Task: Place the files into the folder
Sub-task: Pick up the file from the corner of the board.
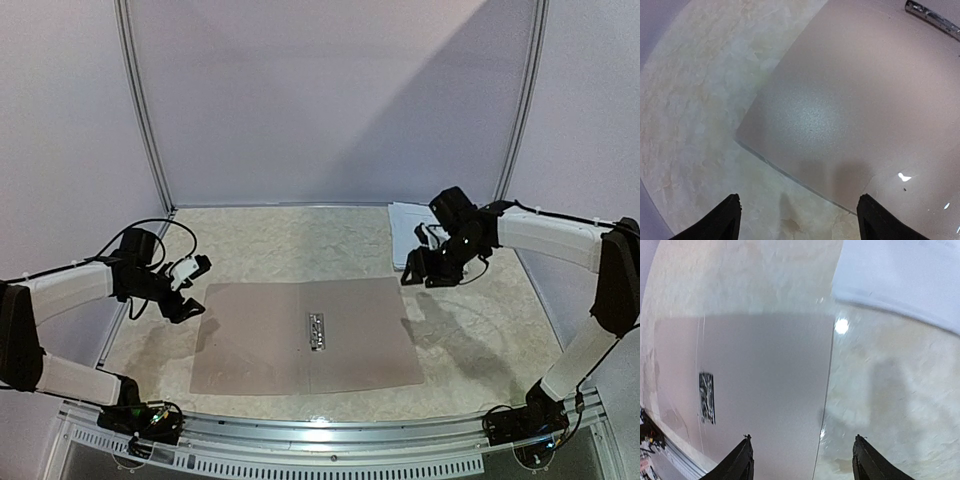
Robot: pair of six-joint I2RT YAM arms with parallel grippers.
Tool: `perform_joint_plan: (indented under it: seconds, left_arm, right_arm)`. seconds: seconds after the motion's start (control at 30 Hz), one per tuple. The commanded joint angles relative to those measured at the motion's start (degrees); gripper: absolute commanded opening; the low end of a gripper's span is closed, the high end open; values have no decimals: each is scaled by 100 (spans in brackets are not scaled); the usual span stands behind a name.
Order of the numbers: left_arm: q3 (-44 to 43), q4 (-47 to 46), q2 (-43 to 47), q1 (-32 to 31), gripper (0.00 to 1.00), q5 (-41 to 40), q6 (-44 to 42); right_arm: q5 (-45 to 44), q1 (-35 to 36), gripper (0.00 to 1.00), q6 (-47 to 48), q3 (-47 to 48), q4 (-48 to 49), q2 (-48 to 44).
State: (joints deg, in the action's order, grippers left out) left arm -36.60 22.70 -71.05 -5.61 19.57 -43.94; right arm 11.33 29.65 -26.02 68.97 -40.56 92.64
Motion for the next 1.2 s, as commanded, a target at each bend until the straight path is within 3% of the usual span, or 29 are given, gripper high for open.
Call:
perform_joint_plan:
  seconds: [0.0,0.17,0.33,0.73,1.17]
  left_arm:
    - [-165,304,268,-45,82,-144,-55]
    - [-182,471,451,-63,83,-178,-3]
    - [-183,575,517,-85,85,-359,68]
    - [-636,644,-42,-133,87,-589,234]
    - [-726,577,-332,-168,87,-571,281]
  right_arm:
    - [-415,-941,67,720,812,-252,238]
    - [-59,-2037,55,1078,1546,207,995]
    - [-331,-2619,44,1229,2261,774,1984]
    - [-156,-2885,24,1360,3329,2019,3900]
    - [31,-2884,0,1337,3387,2141,4082]
